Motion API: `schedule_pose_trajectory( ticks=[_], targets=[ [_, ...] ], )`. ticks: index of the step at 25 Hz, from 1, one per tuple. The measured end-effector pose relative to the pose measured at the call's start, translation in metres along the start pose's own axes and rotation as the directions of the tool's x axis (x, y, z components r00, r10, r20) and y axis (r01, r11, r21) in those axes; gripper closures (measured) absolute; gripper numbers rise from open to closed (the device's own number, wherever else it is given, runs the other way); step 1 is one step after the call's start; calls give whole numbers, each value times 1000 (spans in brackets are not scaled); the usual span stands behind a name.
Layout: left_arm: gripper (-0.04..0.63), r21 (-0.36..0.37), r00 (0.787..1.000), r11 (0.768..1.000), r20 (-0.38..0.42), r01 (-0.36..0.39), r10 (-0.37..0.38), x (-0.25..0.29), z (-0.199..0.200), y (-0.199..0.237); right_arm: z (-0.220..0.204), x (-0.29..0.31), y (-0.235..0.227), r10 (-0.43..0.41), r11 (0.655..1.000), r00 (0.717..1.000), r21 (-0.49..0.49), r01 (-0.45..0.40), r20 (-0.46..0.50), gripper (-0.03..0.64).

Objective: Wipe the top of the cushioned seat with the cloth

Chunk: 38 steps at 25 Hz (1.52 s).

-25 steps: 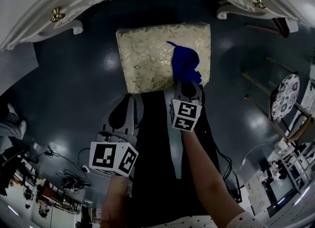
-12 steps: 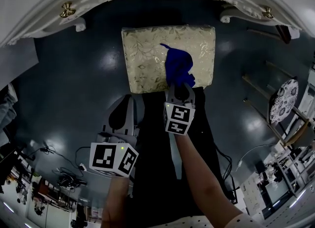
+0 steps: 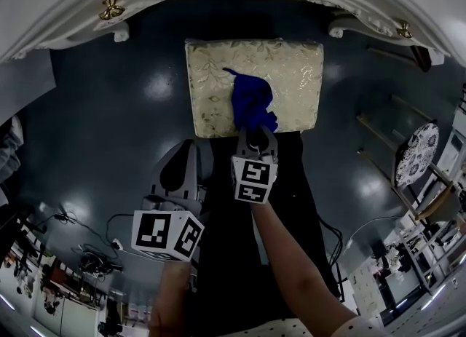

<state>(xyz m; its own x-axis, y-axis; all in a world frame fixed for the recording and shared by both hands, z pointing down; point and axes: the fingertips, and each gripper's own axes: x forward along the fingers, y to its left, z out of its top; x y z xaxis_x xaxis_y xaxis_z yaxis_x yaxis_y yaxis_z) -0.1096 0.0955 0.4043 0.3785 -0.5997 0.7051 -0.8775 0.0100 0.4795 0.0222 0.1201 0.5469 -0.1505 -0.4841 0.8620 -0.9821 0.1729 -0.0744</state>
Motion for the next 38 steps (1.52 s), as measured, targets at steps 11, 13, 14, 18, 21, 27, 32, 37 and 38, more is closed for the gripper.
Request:
schedule_pose_trajectory(
  ticks=[11,13,14,18,21,27,32,37,38],
  targets=[
    [598,-15,1000,1000,14,-23,23,-8,3,13,-3,1,42,70,997,997,-27,-70,-15,558],
    [598,-19,999,999,19,-35,36,-11,5,18,-3,1,48,77,997,997,-25,-77,-16,558],
    [598,-22,999,999,21,-42,42,-12,5,21,-3,1,52,85,996,996,-26,-86,-16,558],
    [598,-32,998,998,26,-60,61,-16,4,28,-3,1,68,126,991,992,-40,-126,-17,558],
    [598,-38,997,997,30,-64,65,-18,4,31,-3,2,77,144,988,989,-45,-145,-18,558],
    [598,-50,997,996,37,-68,70,-22,5,34,-4,2,88,162,985,986,-59,-163,-29,558],
    [598,-58,996,995,37,-78,80,-22,4,40,-6,4,91,167,984,985,-55,-168,-32,558],
    [598,-62,996,995,33,-79,81,-24,2,41,-4,3,99,191,981,981,-36,-192,-34,558],
    [598,-63,996,995,32,-79,81,-24,2,41,-4,3,100,198,979,979,-33,-200,-35,558]
  ],
)
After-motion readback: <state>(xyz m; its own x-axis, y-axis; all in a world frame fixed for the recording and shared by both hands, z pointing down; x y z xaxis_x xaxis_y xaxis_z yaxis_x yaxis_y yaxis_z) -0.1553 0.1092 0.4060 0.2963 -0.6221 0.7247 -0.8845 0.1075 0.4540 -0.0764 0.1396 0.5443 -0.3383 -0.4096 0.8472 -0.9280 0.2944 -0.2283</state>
